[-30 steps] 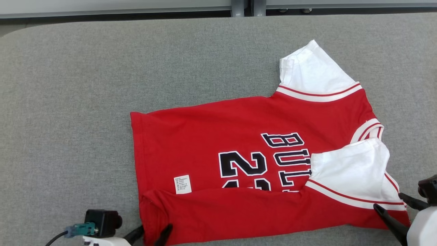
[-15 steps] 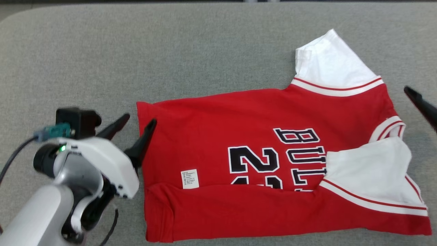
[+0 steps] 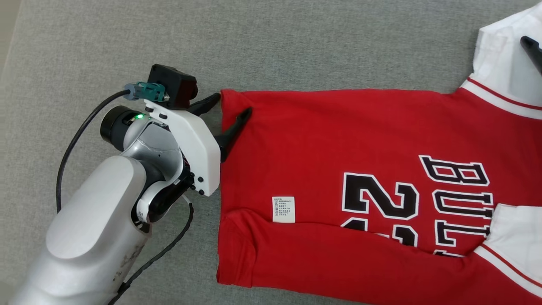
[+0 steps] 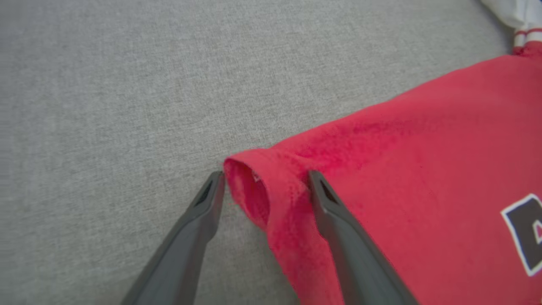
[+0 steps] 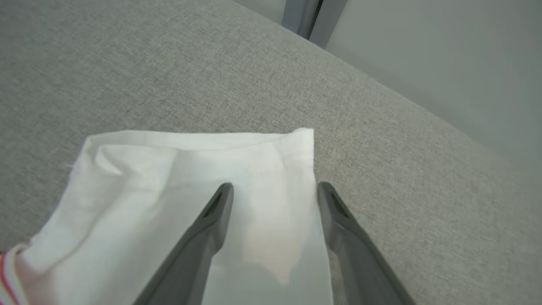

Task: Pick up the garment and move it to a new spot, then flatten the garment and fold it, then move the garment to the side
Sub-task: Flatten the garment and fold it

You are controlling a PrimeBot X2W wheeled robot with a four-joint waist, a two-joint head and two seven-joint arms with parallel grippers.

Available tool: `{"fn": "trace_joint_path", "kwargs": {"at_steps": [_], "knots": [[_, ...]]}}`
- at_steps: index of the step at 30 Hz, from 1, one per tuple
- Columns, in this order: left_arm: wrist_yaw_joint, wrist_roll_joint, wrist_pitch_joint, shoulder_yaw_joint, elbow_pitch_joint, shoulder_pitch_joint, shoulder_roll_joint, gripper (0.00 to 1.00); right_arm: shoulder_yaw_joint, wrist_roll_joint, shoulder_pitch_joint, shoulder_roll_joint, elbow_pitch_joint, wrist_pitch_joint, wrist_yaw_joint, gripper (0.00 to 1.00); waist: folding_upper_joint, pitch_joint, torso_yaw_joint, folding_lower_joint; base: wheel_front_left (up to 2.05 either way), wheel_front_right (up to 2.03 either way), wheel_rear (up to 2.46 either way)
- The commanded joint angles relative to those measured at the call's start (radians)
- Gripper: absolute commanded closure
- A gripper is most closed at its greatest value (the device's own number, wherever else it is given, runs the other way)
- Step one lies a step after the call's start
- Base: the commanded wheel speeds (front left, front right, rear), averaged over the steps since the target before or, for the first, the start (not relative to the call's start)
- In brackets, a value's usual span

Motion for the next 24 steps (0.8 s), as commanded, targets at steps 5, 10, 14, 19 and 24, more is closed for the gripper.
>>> {"fn": "trace_joint_path", "kwargs": {"at_steps": [5, 10, 14, 19, 24], "knots": [[-0.028, -0.007, 0.009, -0.018, 0.021, -0.031, -0.003, 0.00, 0.028, -0.016, -0.034, -0.018, 0.082, -0.034, 0.000, 0.00, 0.0000, 0.009, 0.027, 0.0000, 0.00, 0.00, 0.00], [-0.039, -0.018, 0.021, -0.028, 0.062, -0.040, -0.010, 0.00, 0.078, -0.002, -0.059, -0.019, 0.127, -0.036, 0.000, 0.00, 0.0000, 0.020, 0.021, 0.0000, 0.00, 0.00, 0.00], [-0.051, -0.033, 0.027, -0.034, 0.104, -0.051, -0.026, 0.22, 0.102, 0.055, -0.075, 0.007, 0.140, -0.080, 0.000, 0.80, 0.0000, 0.023, 0.013, 0.0000, 0.00, 0.00, 0.00], [-0.065, -0.049, -0.003, -0.027, 0.131, -0.066, -0.044, 1.00, 0.130, 0.107, -0.099, -0.009, 0.136, -0.174, 0.000, 1.00, 0.0000, 0.017, -0.005, 0.0000, 0.00, 0.00, 0.00], [-0.054, -0.045, -0.057, 0.013, 0.127, -0.050, -0.013, 1.00, 0.107, 0.187, -0.096, -0.010, 0.139, -0.308, 0.000, 1.00, 0.0000, -0.031, -0.049, 0.0000, 0.00, 0.00, 0.00]]}}
